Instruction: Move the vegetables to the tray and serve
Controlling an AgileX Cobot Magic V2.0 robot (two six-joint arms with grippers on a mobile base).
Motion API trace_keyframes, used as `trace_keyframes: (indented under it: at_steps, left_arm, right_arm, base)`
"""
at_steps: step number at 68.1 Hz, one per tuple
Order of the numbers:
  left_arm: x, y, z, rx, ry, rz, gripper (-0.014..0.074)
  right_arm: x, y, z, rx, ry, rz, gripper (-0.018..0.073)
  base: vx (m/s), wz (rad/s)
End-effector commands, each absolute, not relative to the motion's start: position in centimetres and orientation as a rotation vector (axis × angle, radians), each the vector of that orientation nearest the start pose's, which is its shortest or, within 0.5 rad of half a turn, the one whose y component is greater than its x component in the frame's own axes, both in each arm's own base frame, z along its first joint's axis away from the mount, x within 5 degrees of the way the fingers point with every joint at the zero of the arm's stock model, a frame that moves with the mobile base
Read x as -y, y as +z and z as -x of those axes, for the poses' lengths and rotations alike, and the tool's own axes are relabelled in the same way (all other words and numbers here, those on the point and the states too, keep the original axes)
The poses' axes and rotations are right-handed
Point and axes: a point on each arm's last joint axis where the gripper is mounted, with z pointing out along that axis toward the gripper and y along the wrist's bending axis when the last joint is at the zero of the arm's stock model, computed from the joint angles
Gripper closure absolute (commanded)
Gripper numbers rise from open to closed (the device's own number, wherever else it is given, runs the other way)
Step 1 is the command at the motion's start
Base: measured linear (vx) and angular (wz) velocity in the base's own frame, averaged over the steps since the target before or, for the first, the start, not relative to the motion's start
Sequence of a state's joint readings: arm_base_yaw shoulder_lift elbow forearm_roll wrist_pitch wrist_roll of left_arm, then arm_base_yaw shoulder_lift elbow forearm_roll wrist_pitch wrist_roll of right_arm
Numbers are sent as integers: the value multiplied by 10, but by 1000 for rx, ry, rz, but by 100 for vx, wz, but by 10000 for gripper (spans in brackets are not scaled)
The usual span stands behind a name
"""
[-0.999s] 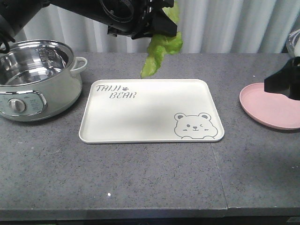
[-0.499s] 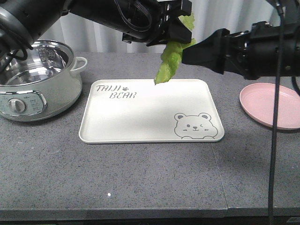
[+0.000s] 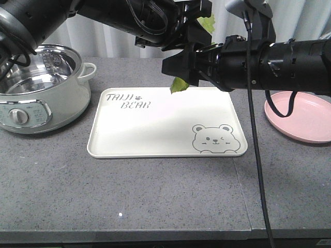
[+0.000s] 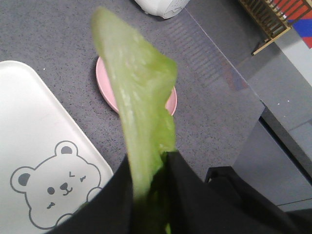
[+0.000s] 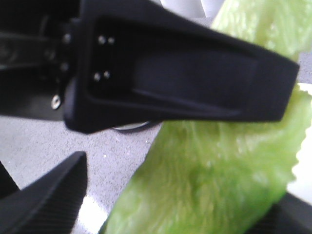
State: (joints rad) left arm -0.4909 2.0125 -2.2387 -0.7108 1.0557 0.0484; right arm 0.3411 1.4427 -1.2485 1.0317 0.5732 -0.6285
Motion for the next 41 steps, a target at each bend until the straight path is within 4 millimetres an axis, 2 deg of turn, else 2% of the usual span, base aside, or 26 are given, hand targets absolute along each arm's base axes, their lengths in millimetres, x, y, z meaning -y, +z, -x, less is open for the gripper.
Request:
trace_keyframes:
  at_steps: [1,16,29,36,41]
  left_arm:
    - [252,454,-356,-2087,-1194,-485,604]
    - [251,454,-356,-2084,-1192,-482,603]
    - [251,455,-357,-2077,-1195,-467,547]
    - [251,455,-357,-2076,-1196,-465,440]
    - [251,455,-357,-2078,-1198,-461,314]
  right_arm:
    - [-146,394,-290,-1924,918,305,134]
    - [-147,395,-290,-1911,930,308,575]
    - [-147,395,-290,-1909,928,312,568]
    - [-147,395,-290,-1910,929,313,566]
    - [-147,395,-290,-1910,929,313,564]
  base:
    - [0,0]
    - [0,0]
    - [0,0]
    - [0,0]
    - [0,0]
